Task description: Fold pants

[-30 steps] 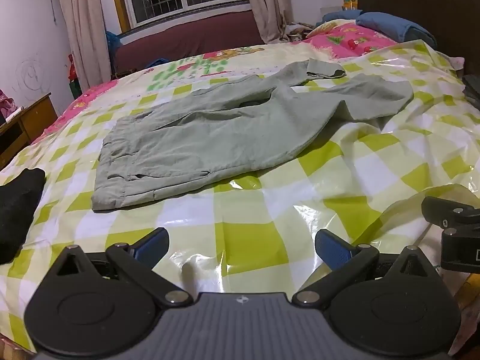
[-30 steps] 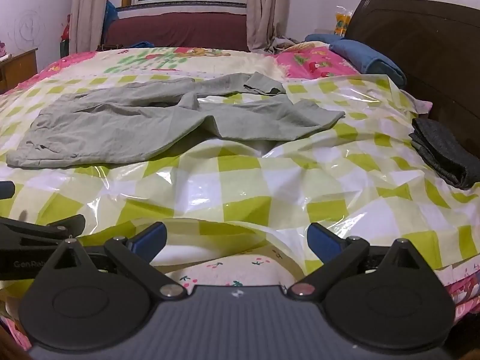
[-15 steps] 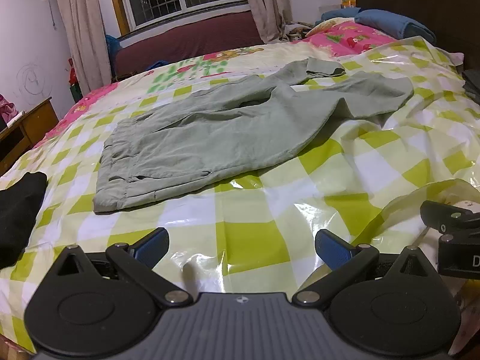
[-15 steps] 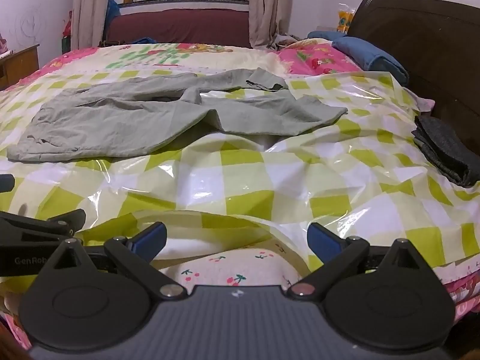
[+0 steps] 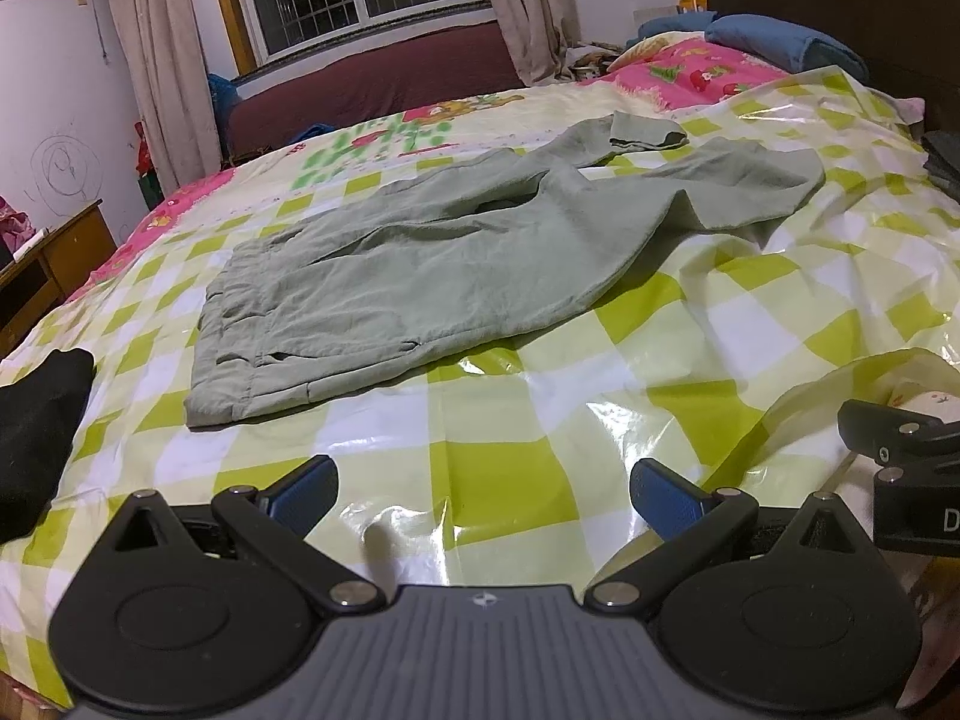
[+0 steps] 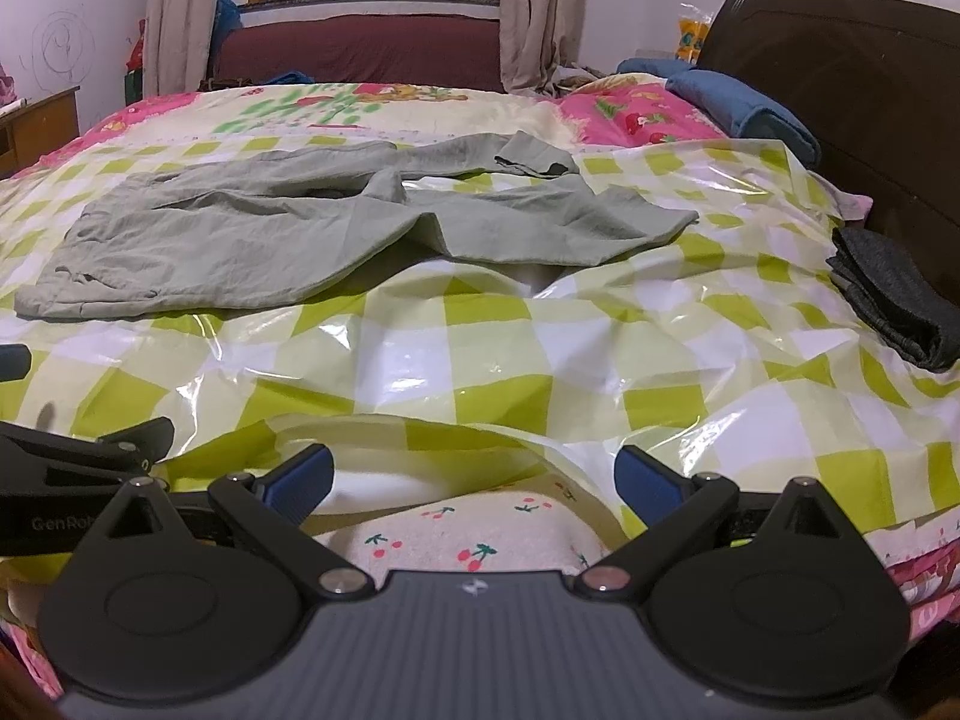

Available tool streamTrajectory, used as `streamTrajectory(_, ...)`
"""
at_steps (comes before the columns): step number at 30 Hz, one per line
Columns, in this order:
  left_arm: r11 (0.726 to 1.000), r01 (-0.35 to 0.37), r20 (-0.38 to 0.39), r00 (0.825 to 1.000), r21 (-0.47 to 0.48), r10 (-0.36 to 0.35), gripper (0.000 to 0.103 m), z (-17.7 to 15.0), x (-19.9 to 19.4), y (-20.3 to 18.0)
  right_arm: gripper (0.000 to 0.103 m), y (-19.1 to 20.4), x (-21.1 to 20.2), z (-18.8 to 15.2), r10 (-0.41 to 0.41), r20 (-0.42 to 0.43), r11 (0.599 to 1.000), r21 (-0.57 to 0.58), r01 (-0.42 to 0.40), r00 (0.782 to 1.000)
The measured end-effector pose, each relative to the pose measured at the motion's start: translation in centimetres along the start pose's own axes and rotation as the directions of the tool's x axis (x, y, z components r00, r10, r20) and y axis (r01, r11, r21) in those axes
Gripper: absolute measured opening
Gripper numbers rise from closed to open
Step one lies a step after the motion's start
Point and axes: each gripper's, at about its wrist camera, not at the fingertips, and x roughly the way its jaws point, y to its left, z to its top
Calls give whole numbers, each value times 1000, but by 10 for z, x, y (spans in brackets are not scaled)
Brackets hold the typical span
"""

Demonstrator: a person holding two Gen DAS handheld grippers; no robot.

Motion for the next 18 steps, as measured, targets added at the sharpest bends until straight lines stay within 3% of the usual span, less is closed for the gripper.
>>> streamTrajectory(10, 1000, -22, 6, 1000, -3, 22, 103, -1, 5, 6, 99, 6, 5, 7, 17, 4, 1000, -25, -17, 1000)
streamTrajectory(18, 993, -115, 17, 993, -32, 115, 103, 8, 24, 45, 99, 40, 26, 42, 102, 46, 985, -145, -94, 994)
